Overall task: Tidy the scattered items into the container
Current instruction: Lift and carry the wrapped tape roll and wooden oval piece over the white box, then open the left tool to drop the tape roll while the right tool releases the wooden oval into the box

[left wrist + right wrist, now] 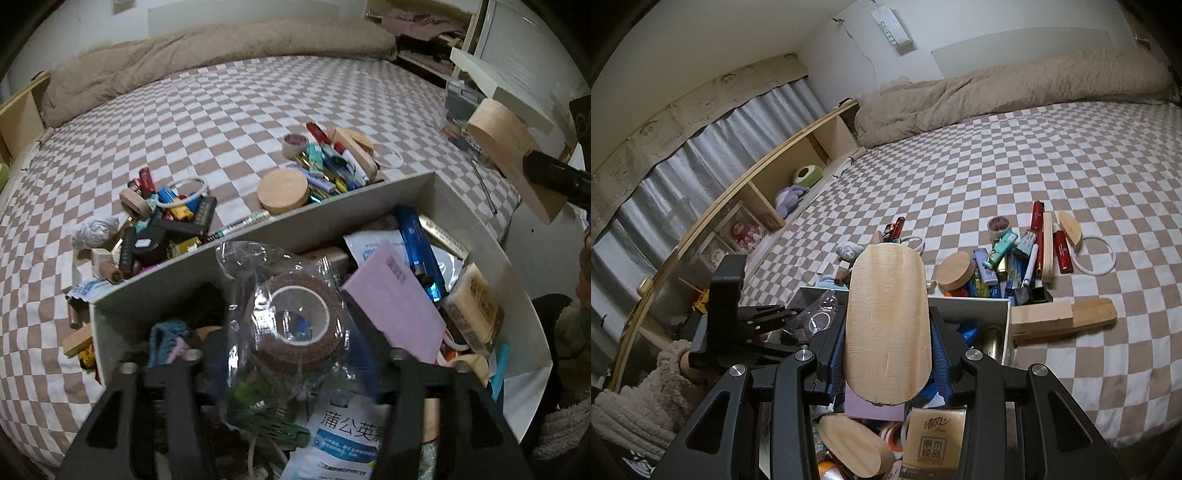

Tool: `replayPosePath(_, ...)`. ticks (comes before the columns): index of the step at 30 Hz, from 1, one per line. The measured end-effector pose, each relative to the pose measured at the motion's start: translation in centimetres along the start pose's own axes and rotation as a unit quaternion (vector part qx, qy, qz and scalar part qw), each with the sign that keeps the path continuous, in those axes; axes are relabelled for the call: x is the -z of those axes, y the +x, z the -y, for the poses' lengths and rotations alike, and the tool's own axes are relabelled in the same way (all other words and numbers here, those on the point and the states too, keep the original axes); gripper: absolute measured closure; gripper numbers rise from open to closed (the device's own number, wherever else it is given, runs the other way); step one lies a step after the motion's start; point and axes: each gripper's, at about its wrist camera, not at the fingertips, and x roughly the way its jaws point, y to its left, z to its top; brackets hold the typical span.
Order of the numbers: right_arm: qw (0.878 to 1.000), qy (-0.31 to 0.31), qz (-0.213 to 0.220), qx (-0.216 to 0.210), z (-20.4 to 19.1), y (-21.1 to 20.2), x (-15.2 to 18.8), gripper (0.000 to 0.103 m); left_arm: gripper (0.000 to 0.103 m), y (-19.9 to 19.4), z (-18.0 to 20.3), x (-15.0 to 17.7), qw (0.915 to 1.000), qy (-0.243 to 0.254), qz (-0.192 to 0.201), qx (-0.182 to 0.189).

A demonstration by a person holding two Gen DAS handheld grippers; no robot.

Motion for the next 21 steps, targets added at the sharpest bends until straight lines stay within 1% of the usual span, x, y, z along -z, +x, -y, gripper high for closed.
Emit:
replayPosePath(1, 1.0, 0.001, -0.001, 0.0, 0.1, 0.1, 0.1, 0.063, 0.014, -0.1, 0.0, 0.1, 1.0, -0.001, 0.003, -0.001)
replayPosePath(4, 1.0, 0.003, -0.005, -0.001, 0.2, 0.3, 0.3, 0.063, 0.013, -1.0, -0.2, 0.2, 0.9998, 0.002, 0.018, -0.004)
replayPosePath(7, 1.0, 0.004, -0.01, -0.002, 0.2, 0.7, 0.6, 0.063, 0.013, -2.1, -0.5, 0.0, 0.9992, 0.005, 0.036, -0.02)
replayPosePath(11, 1.0, 0.005, -0.017, -0.005, 0.3, 1.2, 0.9, 0.063, 0.013, -3.9, -1.3, -0.2, 0.9956, 0.011, 0.069, -0.063)
replayPosePath(14, 1.0, 0.006, -0.019, -0.006, 0.3, 1.3, 1.0, 0.063, 0.013, -4.9, -2.1, -0.4, 0.9902, 0.02, 0.09, -0.105)
replayPosePath(17, 1.0, 0.006, -0.02, -0.006, 0.3, 1.3, 1.2, 0.063, 0.013, -4.3, -2.7, -0.4, 0.987, 0.03, 0.085, -0.133)
replayPosePath(20, 1.0, 0.005, -0.024, -0.008, 0.2, 1.5, 1.3, 0.063, 0.013, -2.2, -2.5, -0.1, 0.9885, 0.044, 0.057, -0.133)
replayPosePath(21, 1.0, 0.005, -0.026, -0.009, 0.1, 1.6, 1.4, 0.063, 0.013, -1.8, -2.4, 0.1, 0.9884, 0.048, 0.06, -0.132)
